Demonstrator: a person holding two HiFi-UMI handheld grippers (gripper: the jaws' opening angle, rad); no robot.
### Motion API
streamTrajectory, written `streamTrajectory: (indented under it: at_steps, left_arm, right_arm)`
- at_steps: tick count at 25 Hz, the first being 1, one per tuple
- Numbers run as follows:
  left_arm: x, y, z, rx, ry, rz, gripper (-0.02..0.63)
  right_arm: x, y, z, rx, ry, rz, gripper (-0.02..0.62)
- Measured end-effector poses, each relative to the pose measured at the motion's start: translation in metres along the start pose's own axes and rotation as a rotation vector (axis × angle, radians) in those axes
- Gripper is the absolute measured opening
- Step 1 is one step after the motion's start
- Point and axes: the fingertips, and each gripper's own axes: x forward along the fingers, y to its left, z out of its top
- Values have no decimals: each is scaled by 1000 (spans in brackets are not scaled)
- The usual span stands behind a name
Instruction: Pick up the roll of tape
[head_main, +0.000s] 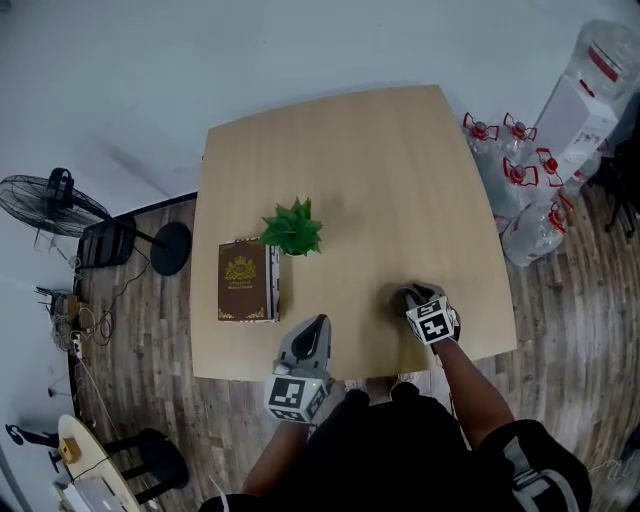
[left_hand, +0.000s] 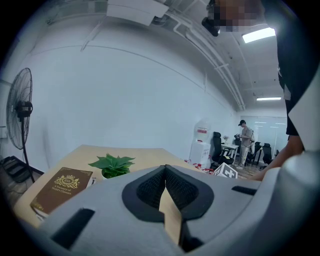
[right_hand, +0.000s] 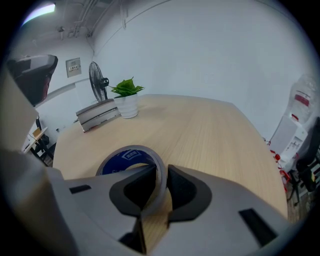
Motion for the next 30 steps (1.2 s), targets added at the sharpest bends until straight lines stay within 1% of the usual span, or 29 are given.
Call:
streamTrajectory:
  at_steps: [6, 16, 21, 24, 30]
  left_arm:
    - [0, -7, 0, 3, -9, -18, 3]
    - [9, -20, 14, 31, -40, -79, 3]
    - [15, -27, 25, 47, -57, -104, 3]
    - [17, -25, 34, 60, -77, -104, 3]
    - [21, -20, 57, 86, -125, -104, 3]
  right_arm:
    - [-29, 0, 28, -4, -89, -23, 67]
    - [-118, 0, 118, -55, -363, -62, 67]
    - [-165, 3, 154, -62, -490, -89, 67]
    - [-188, 4, 166, -43, -548, -102, 69]
    - [-231, 10, 175, -10, -665, -141, 69]
